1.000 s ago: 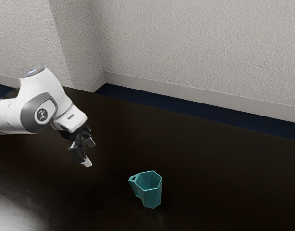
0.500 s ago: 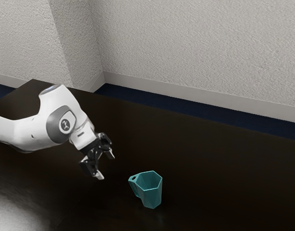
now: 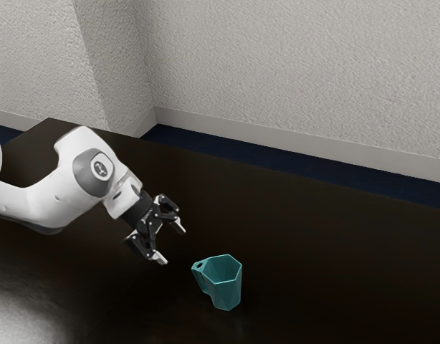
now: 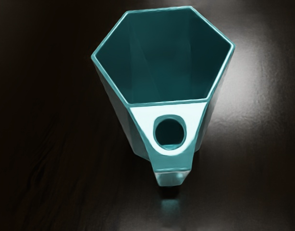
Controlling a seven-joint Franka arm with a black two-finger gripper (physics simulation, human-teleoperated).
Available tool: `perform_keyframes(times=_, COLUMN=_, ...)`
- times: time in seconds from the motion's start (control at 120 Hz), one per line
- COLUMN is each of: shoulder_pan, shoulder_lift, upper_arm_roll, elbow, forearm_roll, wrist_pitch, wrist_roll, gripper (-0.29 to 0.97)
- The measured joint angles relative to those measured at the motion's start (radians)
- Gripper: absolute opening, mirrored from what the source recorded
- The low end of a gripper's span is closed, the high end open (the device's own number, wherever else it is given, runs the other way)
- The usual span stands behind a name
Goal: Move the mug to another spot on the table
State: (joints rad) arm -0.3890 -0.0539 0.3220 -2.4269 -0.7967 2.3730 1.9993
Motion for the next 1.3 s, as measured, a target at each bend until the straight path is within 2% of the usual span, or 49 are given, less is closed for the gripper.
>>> perform_keyframes(times=0.142, shoulder_pan=0.014, shoulder_lift=0.061, upper_arm_roll=-0.002, elbow=0.042, forearm_roll=-0.078, wrist_pitch=-0.027, wrist_roll=0.062, gripper=0.68)
perform_keyframes(times=0.383, shoulder_pan=-0.008, shoulder_lift=0.147, upper_arm_roll=-0.03, elbow=0.071, forearm_roll=-0.145, wrist_pitch=-0.042, wrist_roll=0.141, gripper=0.68)
perform_keyframes(times=0.567, shoulder_pan=-0.009, shoulder_lift=0.172, upper_arm_roll=-0.035, elbow=0.081, forearm_roll=-0.185, wrist_pitch=-0.045, wrist_roll=0.185, gripper=0.68)
perform_keyframes(times=0.842, shoulder_pan=-0.012, shoulder_lift=0.192, upper_arm_roll=-0.053, elbow=0.08, forearm_roll=-0.291, wrist_pitch=-0.022, wrist_roll=0.231, gripper=0.68)
perform_keyframes(times=1.3, shoulder_pan=-0.004, shoulder_lift=0.287, upper_arm_roll=-0.074, elbow=0.108, forearm_roll=-0.38, wrist_pitch=-0.004, wrist_roll=0.273, gripper=0.68)
